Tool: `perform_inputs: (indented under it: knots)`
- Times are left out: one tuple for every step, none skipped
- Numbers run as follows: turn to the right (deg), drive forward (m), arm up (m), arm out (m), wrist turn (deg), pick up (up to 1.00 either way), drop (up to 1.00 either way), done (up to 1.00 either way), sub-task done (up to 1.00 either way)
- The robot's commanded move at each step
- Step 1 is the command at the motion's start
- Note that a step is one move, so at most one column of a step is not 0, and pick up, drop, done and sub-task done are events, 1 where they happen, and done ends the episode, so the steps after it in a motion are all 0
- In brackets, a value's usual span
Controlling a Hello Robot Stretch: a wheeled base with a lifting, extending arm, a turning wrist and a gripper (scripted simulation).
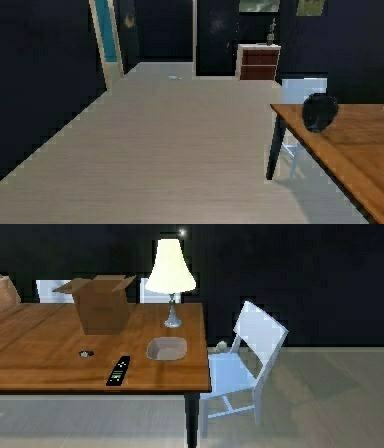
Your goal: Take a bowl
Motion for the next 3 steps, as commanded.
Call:
perform_inputs:
  knots:
    - [0.0,0.0,0.38,0.0,0.0,0.0,0.0,0.0,0.0]
    - [0.0,0.0,0.0,0.48,0.0,0.0,0.0,0.0,0.0]
    - [0.0,0.0,0.0,0.0,45.0,0.0,0.0,0.0,0.0]
